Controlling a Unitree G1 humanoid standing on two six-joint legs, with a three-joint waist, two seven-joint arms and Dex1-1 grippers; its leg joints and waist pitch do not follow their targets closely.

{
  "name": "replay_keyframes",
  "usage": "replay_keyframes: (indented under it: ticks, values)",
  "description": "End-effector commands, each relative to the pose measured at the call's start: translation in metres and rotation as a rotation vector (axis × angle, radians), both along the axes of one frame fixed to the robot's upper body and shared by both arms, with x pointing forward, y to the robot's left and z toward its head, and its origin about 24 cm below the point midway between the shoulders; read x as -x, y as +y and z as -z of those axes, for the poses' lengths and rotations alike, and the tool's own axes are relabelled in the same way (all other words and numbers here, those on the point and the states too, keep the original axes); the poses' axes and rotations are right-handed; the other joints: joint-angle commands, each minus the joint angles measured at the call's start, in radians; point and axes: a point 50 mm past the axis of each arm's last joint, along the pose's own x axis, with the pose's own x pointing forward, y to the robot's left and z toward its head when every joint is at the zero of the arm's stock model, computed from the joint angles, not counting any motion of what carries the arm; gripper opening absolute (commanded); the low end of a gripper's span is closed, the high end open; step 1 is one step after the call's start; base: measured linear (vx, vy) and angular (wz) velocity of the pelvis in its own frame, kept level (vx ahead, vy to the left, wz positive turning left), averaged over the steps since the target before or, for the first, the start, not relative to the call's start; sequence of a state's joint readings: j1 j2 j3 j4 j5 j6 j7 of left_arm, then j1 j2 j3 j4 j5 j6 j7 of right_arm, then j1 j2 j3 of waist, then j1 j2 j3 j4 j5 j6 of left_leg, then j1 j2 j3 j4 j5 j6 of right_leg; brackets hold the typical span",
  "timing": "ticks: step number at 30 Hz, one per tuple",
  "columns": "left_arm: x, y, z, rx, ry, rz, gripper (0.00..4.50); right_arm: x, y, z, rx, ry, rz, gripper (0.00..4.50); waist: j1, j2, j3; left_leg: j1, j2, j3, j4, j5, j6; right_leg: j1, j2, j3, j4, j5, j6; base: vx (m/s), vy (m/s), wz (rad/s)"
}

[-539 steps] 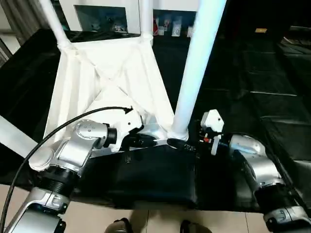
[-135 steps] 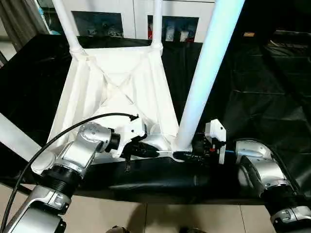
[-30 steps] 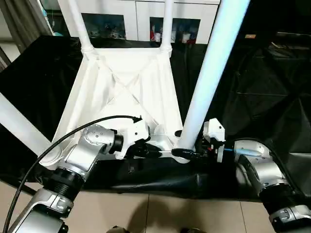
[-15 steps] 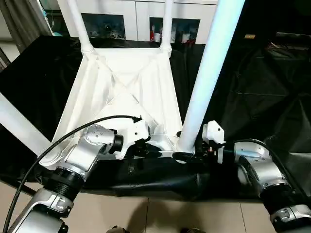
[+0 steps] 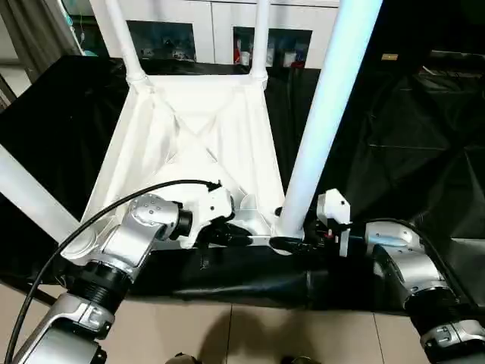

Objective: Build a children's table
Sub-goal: Rotate leg to tighten

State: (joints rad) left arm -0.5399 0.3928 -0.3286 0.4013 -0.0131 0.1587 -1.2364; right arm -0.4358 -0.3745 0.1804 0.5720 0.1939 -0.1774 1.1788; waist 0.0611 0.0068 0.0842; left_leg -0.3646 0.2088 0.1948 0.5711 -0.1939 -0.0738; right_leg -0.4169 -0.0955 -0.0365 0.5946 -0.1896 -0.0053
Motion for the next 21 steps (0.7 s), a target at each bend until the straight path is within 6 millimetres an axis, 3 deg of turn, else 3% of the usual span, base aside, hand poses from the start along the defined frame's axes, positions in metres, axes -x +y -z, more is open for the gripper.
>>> replay_keyframes:
  ticks: [1,5,7,9,10,12,14,16,19,21]
  values:
    - [0.015,0.007,0.031,-0.089,0.149,0.015,0.0,0.001,-0.009,0.006,0.015,0.027,0.034,2.7,0.002,-0.007,-0.052,0.005,0.017,0.002,-0.054,-0.077,0.147,0.055,-0.029,0.024,-0.041,0.027,-0.307,0.0,0.0,0.0]
    - [0.014,0.008,0.033,-0.097,0.152,-0.015,0.0,-0.003,-0.007,0.007,-0.015,0.026,0.11,2.69,0.001,-0.006,-0.051,0.005,0.018,0.002,-0.056,-0.089,0.142,0.053,-0.03,0.024,-0.044,0.008,-0.305,0.0,0.0,0.0]
    - [0.006,0.007,0.037,-0.102,0.139,-0.117,0.0,-0.014,-0.003,0.011,-0.043,0.014,0.281,2.69,-0.003,-0.005,-0.047,0.005,0.018,0.002,-0.06,-0.113,0.126,0.05,-0.031,0.026,-0.049,-0.035,-0.3,0.0,0.0,0.0]
    - [0.004,0.006,0.037,-0.098,0.134,-0.137,0.0,-0.016,-0.001,0.012,-0.049,0.018,0.321,2.69,-0.012,-0.008,-0.04,0.003,0.015,-0.004,-0.072,-0.19,0.074,0.053,-0.036,0.026,-0.064,-0.176,-0.264,0.0,0.0,0.0]
    - [-0.003,0.002,0.039,-0.098,0.12,-0.216,0.0,-0.02,0.008,0.015,-0.093,0.021,0.425,2.69,-0.014,-0.011,-0.038,0.002,0.015,-0.005,-0.074,-0.208,0.065,0.054,-0.037,0.026,-0.068,-0.215,-0.251,0.0,0.0,0.0]
    - [-0.011,-0.004,0.043,-0.104,0.102,-0.332,0.0,-0.023,0.022,0.019,-0.159,0.07,0.564,2.69,-0.022,-0.009,-0.031,0.012,0.014,-0.008,-0.085,-0.278,0.016,0.043,-0.037,0.031,-0.084,-0.362,-0.198,0.0,0.0,0.0]
    - [-0.017,-0.011,0.044,-0.084,0.103,-0.421,0.0,-0.024,0.034,0.022,-0.196,0.082,0.64,2.68,-0.024,-0.012,-0.032,0.009,0.012,-0.014,-0.088,-0.287,0.002,0.044,-0.039,0.03,-0.09,-0.413,-0.165,0.0,0.0,0.0]
    - [-0.027,-0.021,0.044,-0.065,0.089,-0.554,0.0,-0.026,0.05,0.033,-0.165,0.124,0.786,2.68,-0.024,-0.011,-0.029,0.014,0.008,-0.012,-0.09,-0.309,0.0,0.033,-0.034,0.031,-0.098,-0.438,-0.151,0.0,0.0,0.0]
    - [-0.034,-0.032,0.044,-0.062,0.05,-0.637,0.0,-0.024,0.066,0.041,-0.11,0.133,0.844,2.67,-0.026,-0.014,-0.028,0.015,0.005,-0.016,-0.094,-0.331,-0.009,0.032,-0.034,0.028,-0.106,-0.501,-0.117,0.0,0.0,0.0]
    - [-0.038,-0.036,0.044,-0.064,0.023,-0.669,0.0,-0.021,0.077,0.042,-0.104,0.139,0.814,2.67,-0.019,-0.013,-0.031,0.015,0.006,-0.013,-0.097,-0.307,0.017,0.032,-0.031,0.028,-0.11,-0.438,-0.109,0.0,0.0,0.0]
